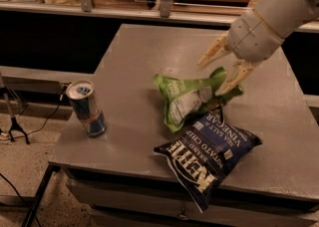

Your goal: Move green rice chip bag near blue chip bag

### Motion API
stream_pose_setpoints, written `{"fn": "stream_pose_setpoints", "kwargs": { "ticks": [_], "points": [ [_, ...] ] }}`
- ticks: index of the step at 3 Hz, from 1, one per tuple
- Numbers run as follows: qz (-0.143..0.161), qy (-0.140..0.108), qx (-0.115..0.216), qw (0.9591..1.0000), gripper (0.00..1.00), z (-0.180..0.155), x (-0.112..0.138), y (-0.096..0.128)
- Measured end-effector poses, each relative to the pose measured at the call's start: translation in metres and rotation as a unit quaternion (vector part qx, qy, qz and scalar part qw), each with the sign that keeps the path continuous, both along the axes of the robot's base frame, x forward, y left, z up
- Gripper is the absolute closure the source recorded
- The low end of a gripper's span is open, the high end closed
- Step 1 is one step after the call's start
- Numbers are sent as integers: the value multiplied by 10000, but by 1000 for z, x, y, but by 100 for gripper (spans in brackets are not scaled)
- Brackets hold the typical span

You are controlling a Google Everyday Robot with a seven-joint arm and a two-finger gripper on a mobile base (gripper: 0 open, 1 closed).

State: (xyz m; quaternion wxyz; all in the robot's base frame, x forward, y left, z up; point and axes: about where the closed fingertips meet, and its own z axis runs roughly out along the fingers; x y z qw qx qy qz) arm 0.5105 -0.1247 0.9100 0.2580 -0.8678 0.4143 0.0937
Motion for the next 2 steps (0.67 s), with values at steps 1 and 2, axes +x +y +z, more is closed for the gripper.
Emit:
{"fn": "stream_pose_setpoints", "kwargs": {
  "ticks": [1, 2],
  "points": [
    [-178, -225, -114, 9995, 0, 11, -4, -11],
    [-425, -476, -215, 9977, 0, 28, -7, -23]
  ]
}}
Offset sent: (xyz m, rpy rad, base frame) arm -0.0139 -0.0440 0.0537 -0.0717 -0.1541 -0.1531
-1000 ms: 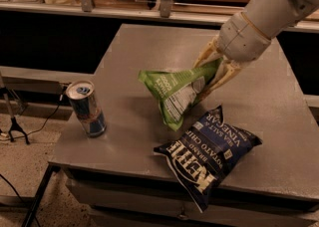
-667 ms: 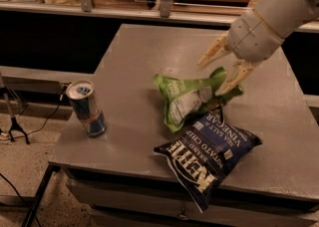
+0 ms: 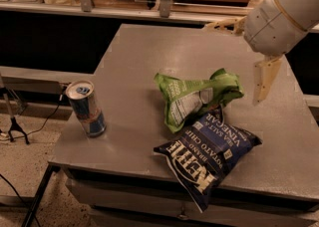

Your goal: Move green rice chip bag near blue chip bag

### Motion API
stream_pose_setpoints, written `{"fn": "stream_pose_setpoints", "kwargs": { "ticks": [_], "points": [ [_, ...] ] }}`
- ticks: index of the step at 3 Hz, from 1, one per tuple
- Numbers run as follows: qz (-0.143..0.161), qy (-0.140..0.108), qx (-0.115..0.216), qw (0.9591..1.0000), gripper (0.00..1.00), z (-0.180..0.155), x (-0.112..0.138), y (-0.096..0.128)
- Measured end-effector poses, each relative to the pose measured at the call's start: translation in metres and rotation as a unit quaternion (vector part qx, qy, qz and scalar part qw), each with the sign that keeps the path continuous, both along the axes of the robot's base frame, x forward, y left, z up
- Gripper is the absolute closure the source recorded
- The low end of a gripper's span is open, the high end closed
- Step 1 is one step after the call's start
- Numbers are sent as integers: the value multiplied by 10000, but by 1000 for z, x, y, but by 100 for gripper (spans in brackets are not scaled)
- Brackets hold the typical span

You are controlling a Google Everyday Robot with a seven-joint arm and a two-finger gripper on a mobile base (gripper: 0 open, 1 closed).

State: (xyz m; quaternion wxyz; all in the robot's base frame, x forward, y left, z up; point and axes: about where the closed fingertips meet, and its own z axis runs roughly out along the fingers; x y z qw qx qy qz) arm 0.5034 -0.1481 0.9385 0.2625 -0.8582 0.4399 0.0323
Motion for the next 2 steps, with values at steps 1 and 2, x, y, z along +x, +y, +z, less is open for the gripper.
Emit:
{"fn": "stream_pose_setpoints", "kwargs": {
  "ticks": [1, 2],
  "points": [
    [-441, -122, -24, 9990, 0, 26, -2, -21],
    [-581, -154, -8, 9982, 0, 34, -2, -26]
  ]
}}
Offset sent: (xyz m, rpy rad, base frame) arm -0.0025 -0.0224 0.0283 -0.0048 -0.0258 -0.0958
